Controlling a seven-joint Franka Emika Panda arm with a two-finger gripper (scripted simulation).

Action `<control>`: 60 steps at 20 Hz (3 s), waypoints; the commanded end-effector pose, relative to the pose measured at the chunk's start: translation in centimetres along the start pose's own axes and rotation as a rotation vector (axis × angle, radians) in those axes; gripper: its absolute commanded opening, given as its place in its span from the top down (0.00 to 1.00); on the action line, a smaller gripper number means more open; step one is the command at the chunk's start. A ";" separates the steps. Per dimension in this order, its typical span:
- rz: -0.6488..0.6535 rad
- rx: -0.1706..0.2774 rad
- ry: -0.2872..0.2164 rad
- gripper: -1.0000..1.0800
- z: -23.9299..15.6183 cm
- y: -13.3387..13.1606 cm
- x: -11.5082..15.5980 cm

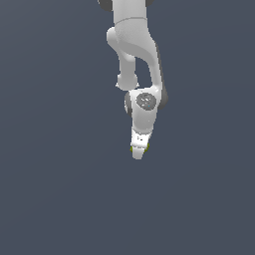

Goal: Pick up the object and move it to a goal position.

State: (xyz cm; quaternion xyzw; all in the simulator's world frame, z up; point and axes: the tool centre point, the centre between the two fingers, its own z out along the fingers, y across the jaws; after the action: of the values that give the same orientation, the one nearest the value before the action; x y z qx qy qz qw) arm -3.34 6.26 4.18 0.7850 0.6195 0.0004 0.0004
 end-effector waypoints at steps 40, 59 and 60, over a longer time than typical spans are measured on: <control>-0.003 0.001 0.003 1.00 -26.1 2.5 -9.0; 0.000 0.001 0.000 1.00 -36.7 4.3 -12.8; 0.000 0.001 0.000 1.00 -36.8 4.3 -12.8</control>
State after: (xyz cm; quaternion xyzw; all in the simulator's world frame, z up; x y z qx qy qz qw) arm -2.22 -7.15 40.68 0.7851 0.6194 -0.0005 -0.0006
